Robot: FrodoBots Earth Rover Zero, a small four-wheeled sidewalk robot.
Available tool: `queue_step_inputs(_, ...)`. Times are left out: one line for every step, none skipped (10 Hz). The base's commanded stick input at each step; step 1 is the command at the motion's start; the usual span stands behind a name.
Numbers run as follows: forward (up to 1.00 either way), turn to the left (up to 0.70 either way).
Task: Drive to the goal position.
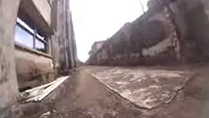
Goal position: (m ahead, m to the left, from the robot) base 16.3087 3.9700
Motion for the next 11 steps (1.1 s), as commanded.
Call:
queue_step_inputs(0.7, 0.0)
queue_step_inputs(0.7, 0.0)
queue_step_inputs(0.7, 0.0)
queue_step_inputs(0.7, 0.0)
queue_step_inputs(0.7, -0.13)
queue_step_inputs(0.7, -0.22)
queue_step_inputs(0.7, -0.28)
queue_step_inputs(0.7, -0.28)
queue_step_inputs(0.7, -0.28)
queue_step_inputs(0.7, -0.28)
queue_step_inputs(0.7, -0.28)
